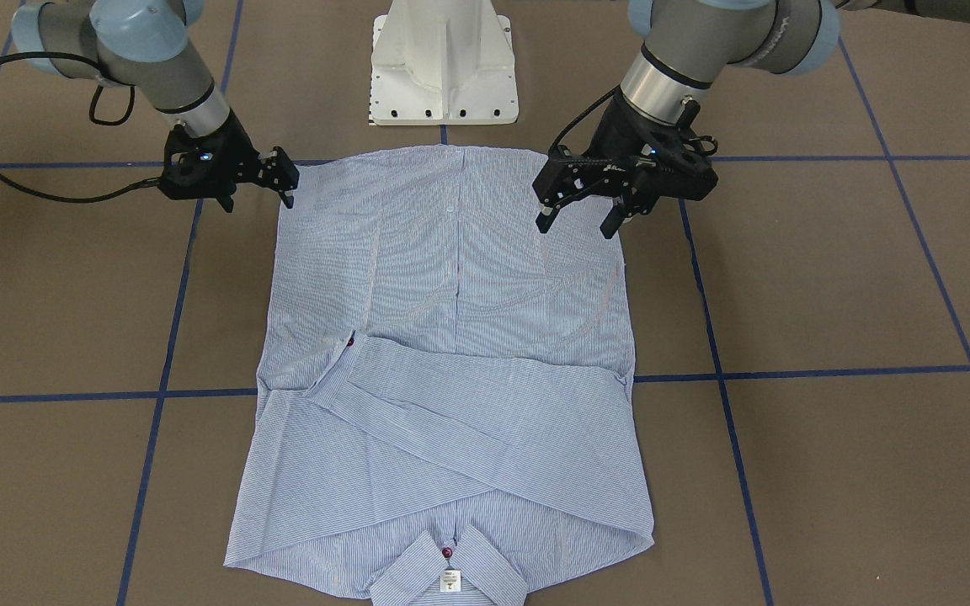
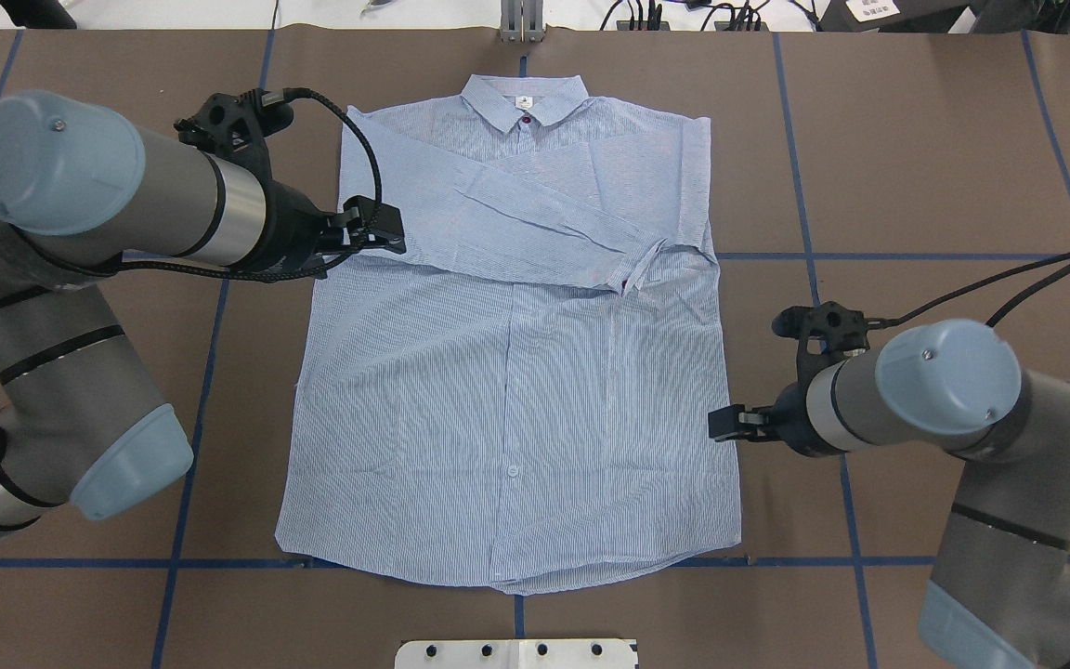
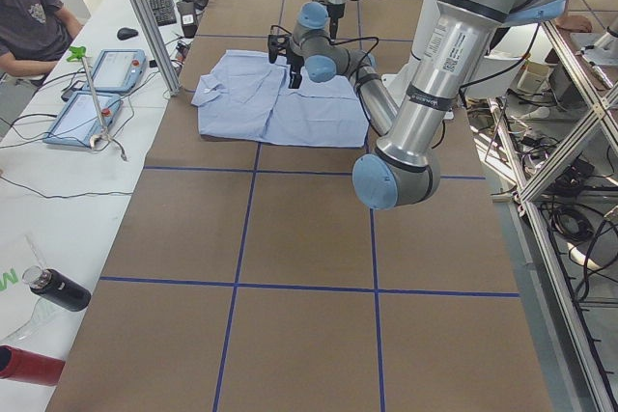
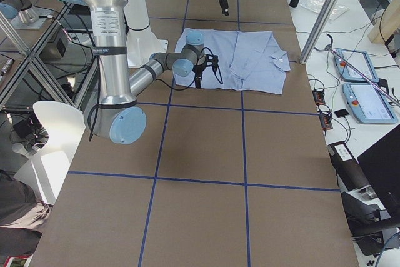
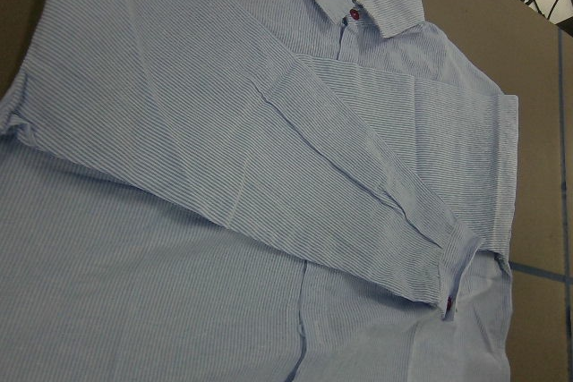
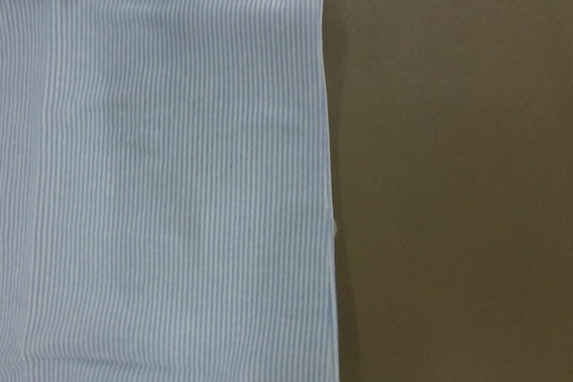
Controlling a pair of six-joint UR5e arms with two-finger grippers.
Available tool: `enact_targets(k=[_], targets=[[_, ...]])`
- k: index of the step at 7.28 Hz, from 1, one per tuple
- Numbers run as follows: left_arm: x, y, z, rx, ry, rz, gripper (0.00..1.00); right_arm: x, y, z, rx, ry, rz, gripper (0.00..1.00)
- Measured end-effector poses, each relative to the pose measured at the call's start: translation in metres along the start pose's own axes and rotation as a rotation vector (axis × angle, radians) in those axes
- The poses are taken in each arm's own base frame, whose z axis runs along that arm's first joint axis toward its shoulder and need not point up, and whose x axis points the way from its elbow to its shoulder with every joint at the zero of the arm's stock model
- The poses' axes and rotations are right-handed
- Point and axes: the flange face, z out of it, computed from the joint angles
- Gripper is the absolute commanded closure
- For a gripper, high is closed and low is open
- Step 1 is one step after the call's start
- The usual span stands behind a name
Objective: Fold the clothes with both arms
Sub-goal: 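Release the sleeve with the left gripper while the right gripper lowers to the hem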
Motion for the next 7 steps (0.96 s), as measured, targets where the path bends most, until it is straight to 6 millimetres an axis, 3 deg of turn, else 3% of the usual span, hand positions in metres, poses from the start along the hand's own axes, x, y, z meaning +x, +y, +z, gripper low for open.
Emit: enact_targets(k=[3,7], targets=[[-0.002,0.004,-0.015,-0.003,-0.010,0.014,0.03,-0.013,0.045,0.025,-0.046,0.025,0.045,0.00],[-0.001,0.006,-0.016,-0.004,-0.010,0.016,0.03,-0.011,0.062,0.040,-0.099,0.072,0.052,0.02]])
